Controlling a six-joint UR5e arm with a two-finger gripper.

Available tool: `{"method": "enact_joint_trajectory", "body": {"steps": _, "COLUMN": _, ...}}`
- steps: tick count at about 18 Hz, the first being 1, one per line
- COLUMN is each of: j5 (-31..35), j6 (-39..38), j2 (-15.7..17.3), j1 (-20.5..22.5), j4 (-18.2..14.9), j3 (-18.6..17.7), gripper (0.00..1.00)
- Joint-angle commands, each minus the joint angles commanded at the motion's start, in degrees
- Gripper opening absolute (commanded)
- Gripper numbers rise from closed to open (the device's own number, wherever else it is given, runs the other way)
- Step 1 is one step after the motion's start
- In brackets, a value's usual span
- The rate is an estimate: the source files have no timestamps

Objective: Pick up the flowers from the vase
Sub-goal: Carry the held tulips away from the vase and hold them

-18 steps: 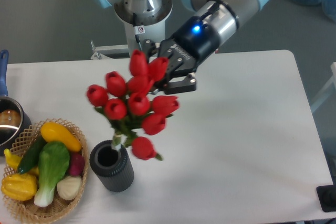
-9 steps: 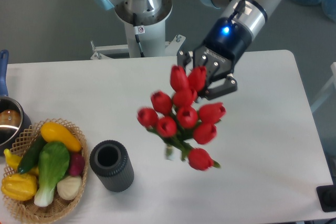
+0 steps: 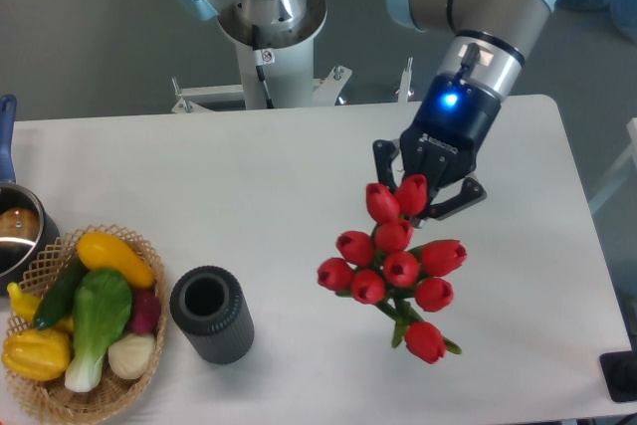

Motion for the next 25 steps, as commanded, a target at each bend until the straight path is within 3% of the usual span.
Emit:
{"method": "enact_joint_trajectory", "body": {"steps": 3, "j5": 6.4, "j6": 0.0, "j2": 0.3, "j1": -0.5, "j4": -0.3, "j3": -0.3, "gripper": 0.13}}
{"method": "enact_joint_trajectory", "body": {"steps": 7, "j5": 14.7, "j6": 0.0, "j2": 1.5, "j1": -1.7, "j4": -5.6, "j3": -0.4, "gripper": 0.13}}
{"method": "enact_joint_trajectory", "body": {"steps": 12, "j5": 18.9, "j6": 0.0, "j2": 1.8, "j1": -2.2, "j4": -5.9, "j3": -1.8, "gripper": 0.13}}
{"method": "enact_joint_trajectory", "body": {"steps": 17, "j5": 31.6, "j6": 0.7, "j2": 1.9, "j1": -3.5, "j4": -5.8, "j3": -4.9, "gripper": 0.1}}
{"method": "enact_joint_trajectory", "body": {"steps": 20, "j5": 36.1, "j6": 1.8, "j2": 2.0, "j1": -3.6, "j4": -6.4, "j3": -4.9, "gripper": 0.07}}
{"method": "enact_joint_trajectory", "body": {"steps": 25, "j5": 48.9, "j6": -1.9, "j2": 0.5, "j1": -8.3, "j4": -12.0, "j3": -0.7, "gripper": 0.08}}
